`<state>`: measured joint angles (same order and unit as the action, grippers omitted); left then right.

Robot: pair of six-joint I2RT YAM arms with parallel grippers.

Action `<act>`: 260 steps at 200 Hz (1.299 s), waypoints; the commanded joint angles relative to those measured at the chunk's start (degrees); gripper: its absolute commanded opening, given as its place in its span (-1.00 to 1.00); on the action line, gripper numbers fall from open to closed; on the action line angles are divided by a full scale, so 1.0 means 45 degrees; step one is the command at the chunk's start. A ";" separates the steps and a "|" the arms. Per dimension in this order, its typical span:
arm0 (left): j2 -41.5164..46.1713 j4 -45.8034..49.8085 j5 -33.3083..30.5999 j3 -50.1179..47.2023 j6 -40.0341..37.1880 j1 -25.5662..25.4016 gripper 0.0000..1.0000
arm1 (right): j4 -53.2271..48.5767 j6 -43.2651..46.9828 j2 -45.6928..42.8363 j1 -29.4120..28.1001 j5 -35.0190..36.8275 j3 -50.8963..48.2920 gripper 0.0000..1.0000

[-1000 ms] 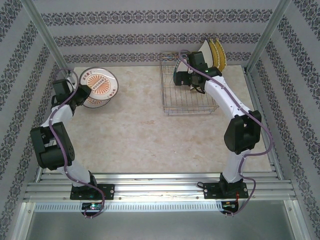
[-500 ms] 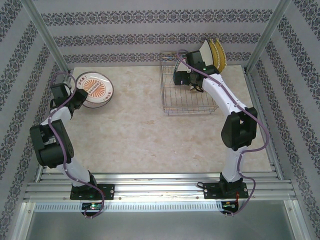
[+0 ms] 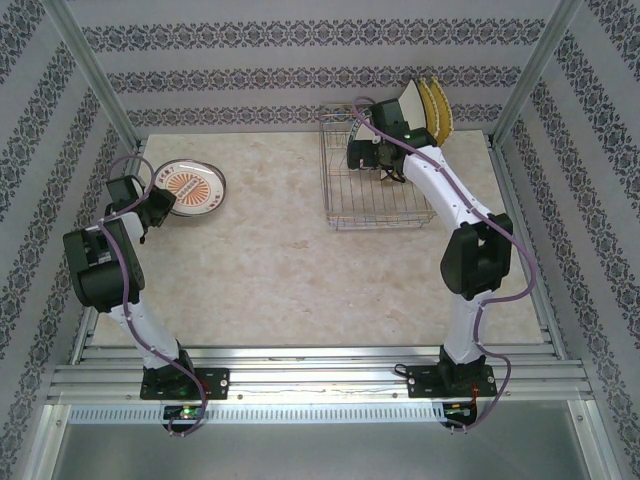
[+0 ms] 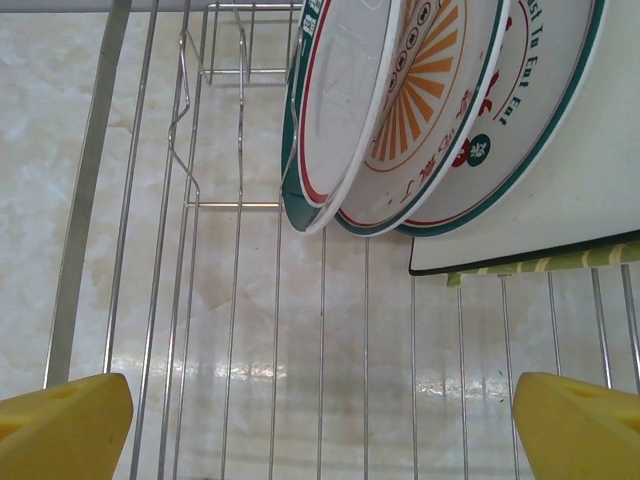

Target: Unload the plates from the dish rack

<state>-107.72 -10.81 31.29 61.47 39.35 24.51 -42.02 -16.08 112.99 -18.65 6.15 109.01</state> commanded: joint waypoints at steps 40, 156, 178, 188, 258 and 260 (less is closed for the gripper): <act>-0.1146 -0.1365 0.0391 0.0729 0.0016 0.0314 -1.00 | -0.0463 0.0240 0.0490 -0.0192 0.0115 0.0680 0.95; -0.0740 0.2764 -0.1399 0.1822 -0.2892 0.0202 -0.23 | -0.0642 0.0189 0.1130 -0.0281 0.0121 0.1341 0.95; -0.0575 0.3671 -0.1970 0.2104 -0.3466 0.0121 -0.15 | -0.0635 0.0162 0.1158 -0.0281 0.0080 0.1415 0.95; -0.0488 0.4055 -0.2255 0.2215 -0.3750 0.0060 -0.11 | -0.0626 0.0155 0.1143 -0.0284 0.0084 0.1437 0.95; -0.0256 0.5549 -0.3736 0.2853 -0.5057 -0.0762 0.03 | -0.0584 0.0196 0.1039 -0.0288 0.0082 0.1342 0.95; -0.0274 0.5625 -0.3790 0.2900 -0.5098 -0.0785 0.04 | -0.0584 0.0209 0.1042 -0.0288 0.0079 0.1361 0.95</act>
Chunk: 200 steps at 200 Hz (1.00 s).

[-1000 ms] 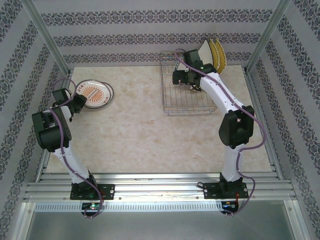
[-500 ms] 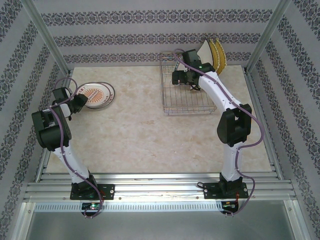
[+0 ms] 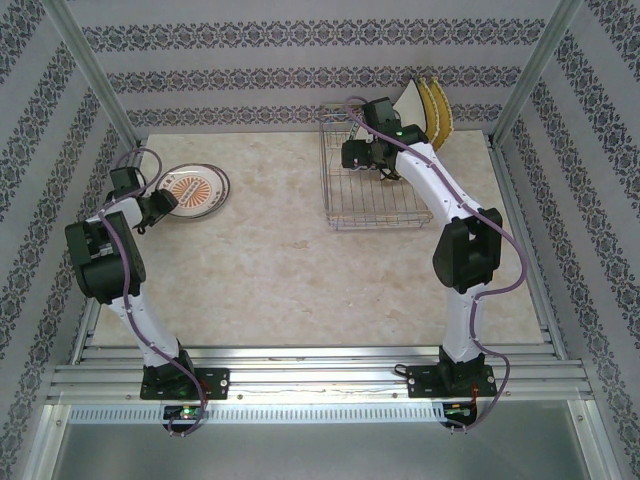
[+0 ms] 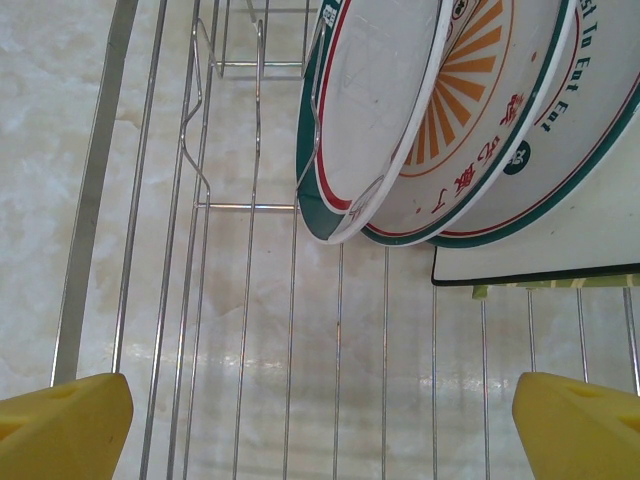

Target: Unload the plates from the dish rack

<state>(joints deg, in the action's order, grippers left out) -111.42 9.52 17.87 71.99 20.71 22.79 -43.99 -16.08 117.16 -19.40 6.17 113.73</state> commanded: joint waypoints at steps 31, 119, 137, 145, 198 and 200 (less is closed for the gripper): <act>0.0781 0.2500 -0.1923 0.1188 -0.1617 -0.0828 0.37 | -0.0181 0.0247 0.0125 -0.0113 0.0141 0.0413 0.95; 0.1469 0.7705 -0.4889 0.4324 -0.3516 -0.4192 0.99 | -0.0282 0.0198 0.2423 -0.0182 0.1339 0.3535 0.89; 0.1094 0.8248 -0.4576 0.4864 -0.3430 -0.4516 0.99 | -0.0291 0.0116 0.3072 -0.0190 0.1772 0.4306 0.74; 0.0900 0.8546 -0.4459 0.5141 -0.3409 -0.4617 0.99 | -0.0338 0.0111 0.3311 -0.0188 0.1895 0.4589 0.73; 0.0281 0.9469 -0.4436 0.6205 -0.3503 -0.4965 0.99 | -0.0529 0.0023 0.4987 -0.0161 0.2636 0.6563 0.60; 0.0285 0.9467 -0.4439 0.6209 -0.3512 -0.4975 0.99 | -0.0531 0.0029 0.5045 -0.0162 0.2633 0.6640 0.60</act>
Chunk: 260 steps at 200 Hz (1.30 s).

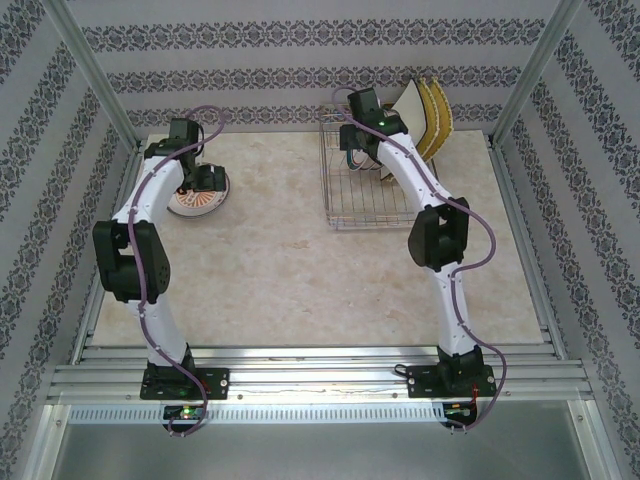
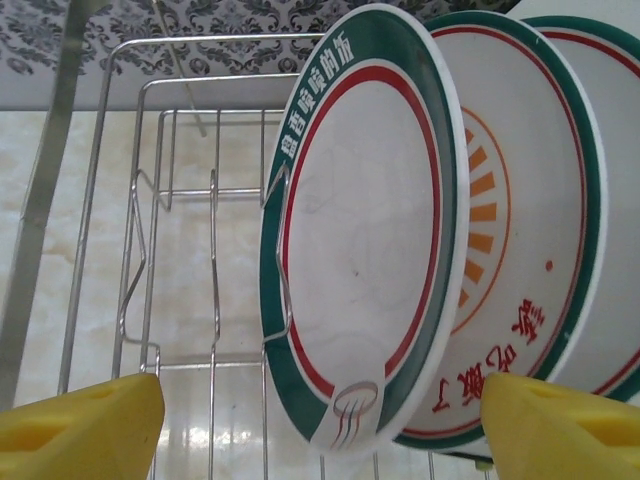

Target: Unload the plates from the dish rack

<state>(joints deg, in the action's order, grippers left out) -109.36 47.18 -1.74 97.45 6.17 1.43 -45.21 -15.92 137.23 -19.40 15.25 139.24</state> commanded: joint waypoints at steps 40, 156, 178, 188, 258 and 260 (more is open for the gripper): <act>-0.0238 0.1154 -0.0102 0.0640 -0.0298 -0.0299 0.99 | -0.0620 -0.0151 0.1914 -0.0150 0.0829 0.2609 0.43; -0.0151 0.0936 -0.0465 0.0464 -0.0220 -0.0396 1.00 | -0.0186 -0.0859 0.2284 0.0084 0.0462 0.2945 -0.57; -0.0168 0.0883 -0.0399 0.0405 -0.0181 -0.0413 0.99 | -0.0241 -0.0827 0.2164 0.0031 0.0461 0.2888 -0.68; -0.0184 0.0860 -0.0395 0.0415 -0.0161 -0.0426 0.99 | -0.0204 -0.0828 0.2094 0.0007 0.0460 0.2873 -0.76; -0.0051 0.0799 -0.0395 0.0303 -0.0181 -0.0435 0.99 | -0.0321 -0.0334 0.0983 -0.0084 0.0787 0.2555 -1.00; -0.0038 0.0789 -0.0395 0.0299 -0.0181 -0.0435 0.99 | -0.0309 -0.0315 0.0939 -0.0084 0.0791 0.2515 -1.00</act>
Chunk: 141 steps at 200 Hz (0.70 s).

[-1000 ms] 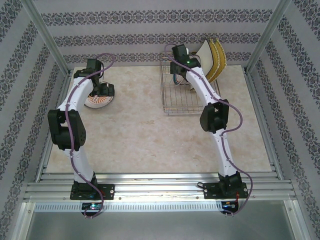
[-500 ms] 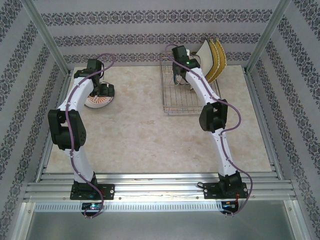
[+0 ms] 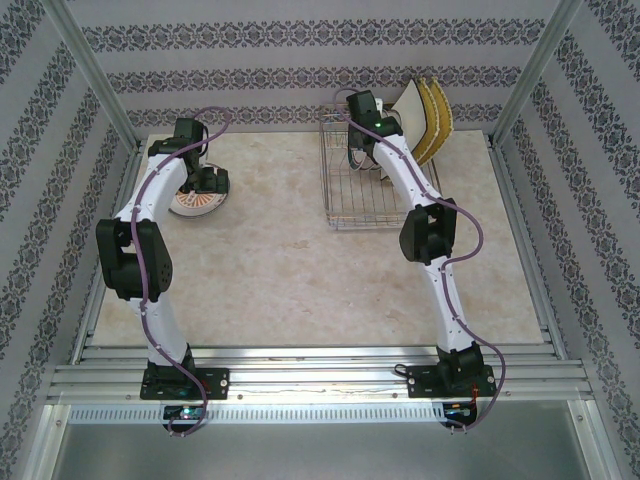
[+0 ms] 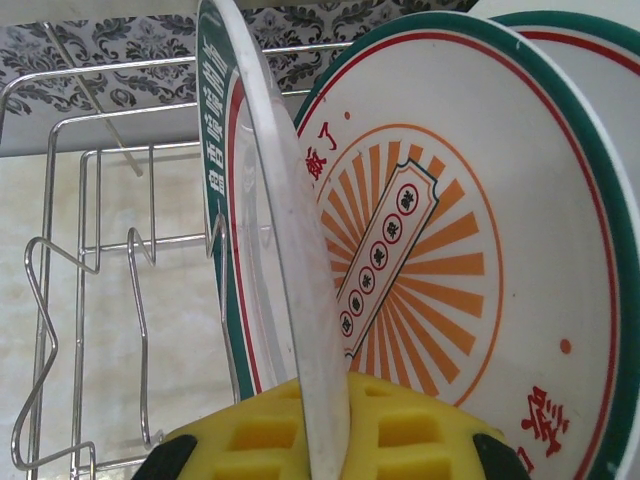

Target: Unload the plates from the dish rack

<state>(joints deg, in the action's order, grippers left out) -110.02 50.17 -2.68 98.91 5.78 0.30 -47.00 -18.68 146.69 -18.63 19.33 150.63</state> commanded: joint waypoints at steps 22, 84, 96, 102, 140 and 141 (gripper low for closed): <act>0.0137 0.0133 -0.0206 -0.0091 -0.0093 -0.0182 0.99 | 0.0009 0.0430 -0.1725 -0.0235 -0.0019 -0.0274 -1.00; 0.0186 0.0118 -0.0159 -0.0084 -0.0052 -0.0202 0.99 | -0.0324 0.0747 -0.3091 -0.0234 0.0324 -0.0993 -1.00; 0.0194 0.0117 -0.0147 -0.0067 -0.0070 -0.0222 0.99 | -0.0346 0.0810 -0.3361 -0.0253 0.0408 -0.1194 -1.00; 0.0201 0.0122 -0.0147 -0.0067 -0.0073 -0.0221 0.99 | -0.0343 0.0853 -0.3514 -0.0254 0.0478 -0.1305 -1.00; 0.0291 0.0148 -0.0172 -0.0028 -0.0093 -0.0299 0.99 | -0.0212 0.1084 -0.4578 -0.0352 0.0763 -0.2110 -1.00; 0.0299 0.0144 -0.0169 -0.0028 -0.0093 -0.0290 0.99 | -0.0206 0.1084 -0.4613 -0.0361 0.0763 -0.2137 -1.00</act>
<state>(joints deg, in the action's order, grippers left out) -110.02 50.17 -2.85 98.91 5.78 -0.08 -49.95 -14.96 131.35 -19.46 21.45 142.87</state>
